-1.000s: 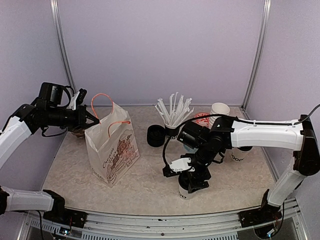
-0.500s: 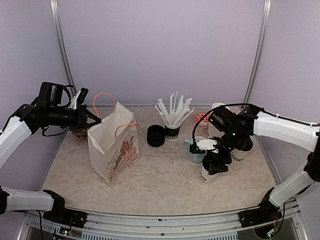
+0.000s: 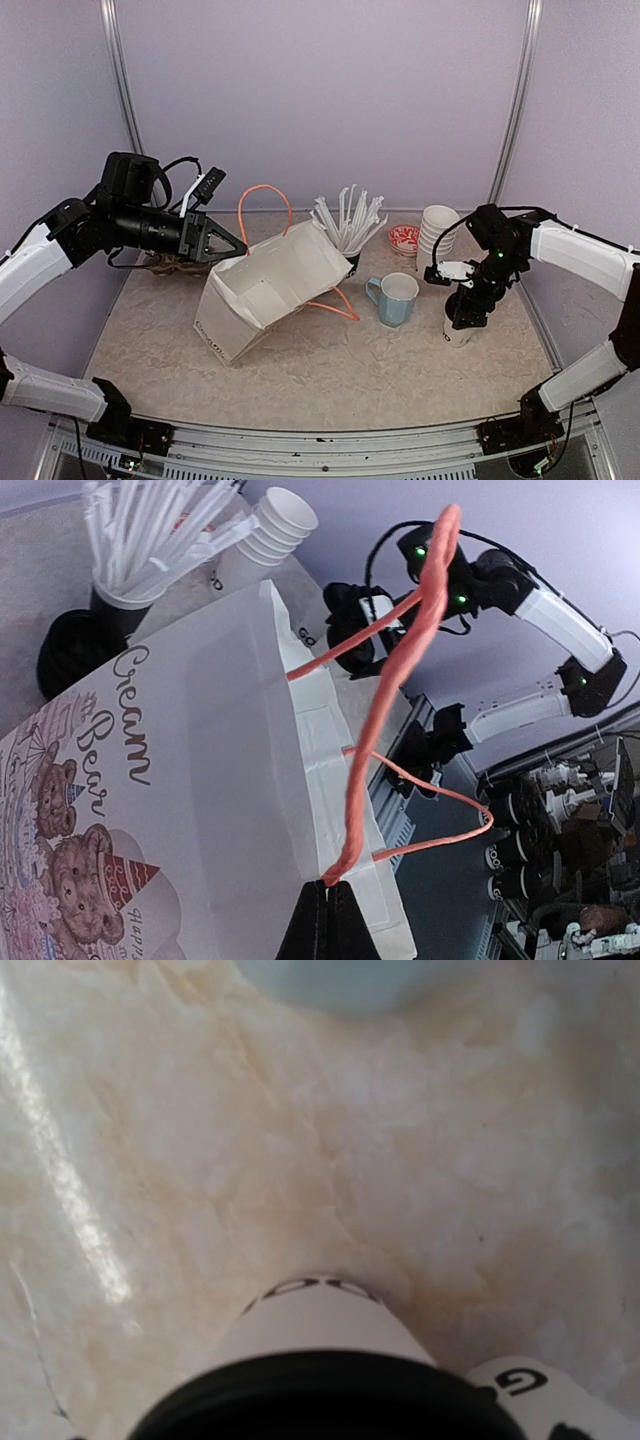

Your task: Pack the takeout coffee

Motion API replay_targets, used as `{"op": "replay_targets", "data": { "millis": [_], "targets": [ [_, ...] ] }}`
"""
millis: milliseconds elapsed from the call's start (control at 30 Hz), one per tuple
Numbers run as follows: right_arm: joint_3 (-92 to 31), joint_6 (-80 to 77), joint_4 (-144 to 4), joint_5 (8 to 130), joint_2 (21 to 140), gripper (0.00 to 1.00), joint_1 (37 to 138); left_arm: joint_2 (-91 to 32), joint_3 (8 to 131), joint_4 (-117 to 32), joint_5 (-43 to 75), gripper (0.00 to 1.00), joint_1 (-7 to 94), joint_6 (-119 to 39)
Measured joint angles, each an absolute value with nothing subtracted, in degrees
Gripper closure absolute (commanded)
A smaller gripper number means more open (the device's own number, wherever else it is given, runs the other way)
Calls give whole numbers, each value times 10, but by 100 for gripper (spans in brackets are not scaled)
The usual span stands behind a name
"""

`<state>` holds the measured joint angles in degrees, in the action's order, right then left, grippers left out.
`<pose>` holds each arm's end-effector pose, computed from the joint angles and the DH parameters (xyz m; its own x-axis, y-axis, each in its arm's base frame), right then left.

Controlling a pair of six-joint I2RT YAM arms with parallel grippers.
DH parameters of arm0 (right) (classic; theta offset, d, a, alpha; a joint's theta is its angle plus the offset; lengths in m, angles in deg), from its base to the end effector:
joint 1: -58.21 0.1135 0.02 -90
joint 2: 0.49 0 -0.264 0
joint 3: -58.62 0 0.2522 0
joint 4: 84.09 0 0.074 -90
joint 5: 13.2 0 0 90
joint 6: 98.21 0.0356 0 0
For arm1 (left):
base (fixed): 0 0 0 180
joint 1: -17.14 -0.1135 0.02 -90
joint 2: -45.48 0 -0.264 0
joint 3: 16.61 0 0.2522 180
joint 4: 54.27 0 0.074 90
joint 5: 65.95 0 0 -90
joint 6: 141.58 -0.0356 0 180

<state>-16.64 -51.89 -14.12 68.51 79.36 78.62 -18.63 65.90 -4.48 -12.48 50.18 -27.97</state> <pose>0.2362 0.0934 0.2479 -0.3902 -0.8744 -0.2885 -0.8995 0.4289 -0.0834 0.1826 -0.1440 0.3772 -0.7462 0.1014 -0.6580 0.6169 0.4771 -0.6260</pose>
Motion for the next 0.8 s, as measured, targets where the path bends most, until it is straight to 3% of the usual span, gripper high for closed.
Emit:
{"op": "replay_targets", "data": {
  "millis": [500,700,800],
  "targets": [
    [-238,-523,-97,612,746,1,781,-290,732,-83,-155,100,665,-285],
    [-332,-536,-39,508,696,1,780,-379,782,-83,-179,100,675,-335],
    [-400,-546,-18,438,697,7,781,-425,822,-79,-183,100,674,-362]
  ]
}}
